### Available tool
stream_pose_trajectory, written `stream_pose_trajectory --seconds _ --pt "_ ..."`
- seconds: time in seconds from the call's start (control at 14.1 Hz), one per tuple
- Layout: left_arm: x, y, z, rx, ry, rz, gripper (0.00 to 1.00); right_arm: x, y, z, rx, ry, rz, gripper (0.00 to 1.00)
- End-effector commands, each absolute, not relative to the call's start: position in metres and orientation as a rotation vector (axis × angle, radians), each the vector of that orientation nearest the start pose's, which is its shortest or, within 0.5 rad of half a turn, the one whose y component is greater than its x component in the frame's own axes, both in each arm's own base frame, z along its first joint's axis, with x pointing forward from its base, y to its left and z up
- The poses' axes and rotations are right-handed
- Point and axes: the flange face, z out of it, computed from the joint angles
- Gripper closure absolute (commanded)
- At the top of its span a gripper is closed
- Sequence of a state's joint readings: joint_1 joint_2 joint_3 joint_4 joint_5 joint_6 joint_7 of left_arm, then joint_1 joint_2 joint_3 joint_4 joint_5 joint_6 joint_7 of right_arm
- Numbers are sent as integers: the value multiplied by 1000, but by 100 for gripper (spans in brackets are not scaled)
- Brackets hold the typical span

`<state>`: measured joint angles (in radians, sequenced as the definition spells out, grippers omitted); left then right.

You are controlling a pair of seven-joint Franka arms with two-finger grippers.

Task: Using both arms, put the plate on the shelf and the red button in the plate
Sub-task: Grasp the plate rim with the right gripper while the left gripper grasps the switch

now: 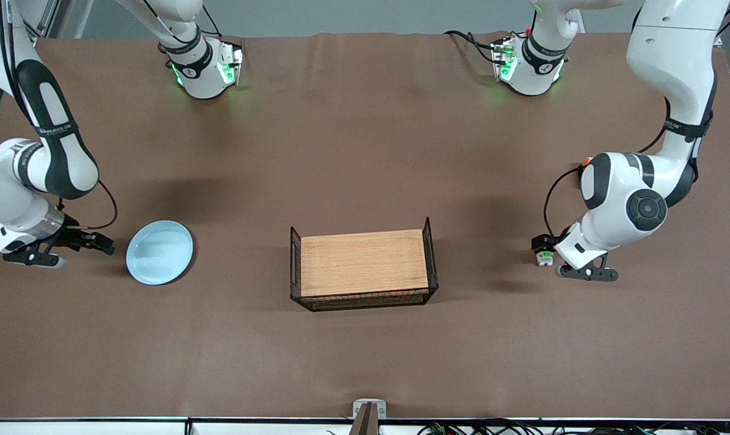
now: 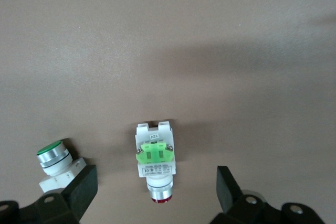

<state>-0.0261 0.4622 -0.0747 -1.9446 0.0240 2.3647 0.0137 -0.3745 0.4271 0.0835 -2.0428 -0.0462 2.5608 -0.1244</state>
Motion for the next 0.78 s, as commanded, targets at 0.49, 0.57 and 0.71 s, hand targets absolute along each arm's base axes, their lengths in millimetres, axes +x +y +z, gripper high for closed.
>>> stream_pose_trajectory --seconds 0.49,0.57,0.71 --pt "614 -59 189 -3137 249 79 0 576 -143 186 -3119 291 -110 21" --pt "614 -60 184 -3136 253 89 0 575 -143 185 -3119 289 -105 25" --pt "612 -59 173 -3137 250 113 0 573 -142 183 -3119 288 -93 34"
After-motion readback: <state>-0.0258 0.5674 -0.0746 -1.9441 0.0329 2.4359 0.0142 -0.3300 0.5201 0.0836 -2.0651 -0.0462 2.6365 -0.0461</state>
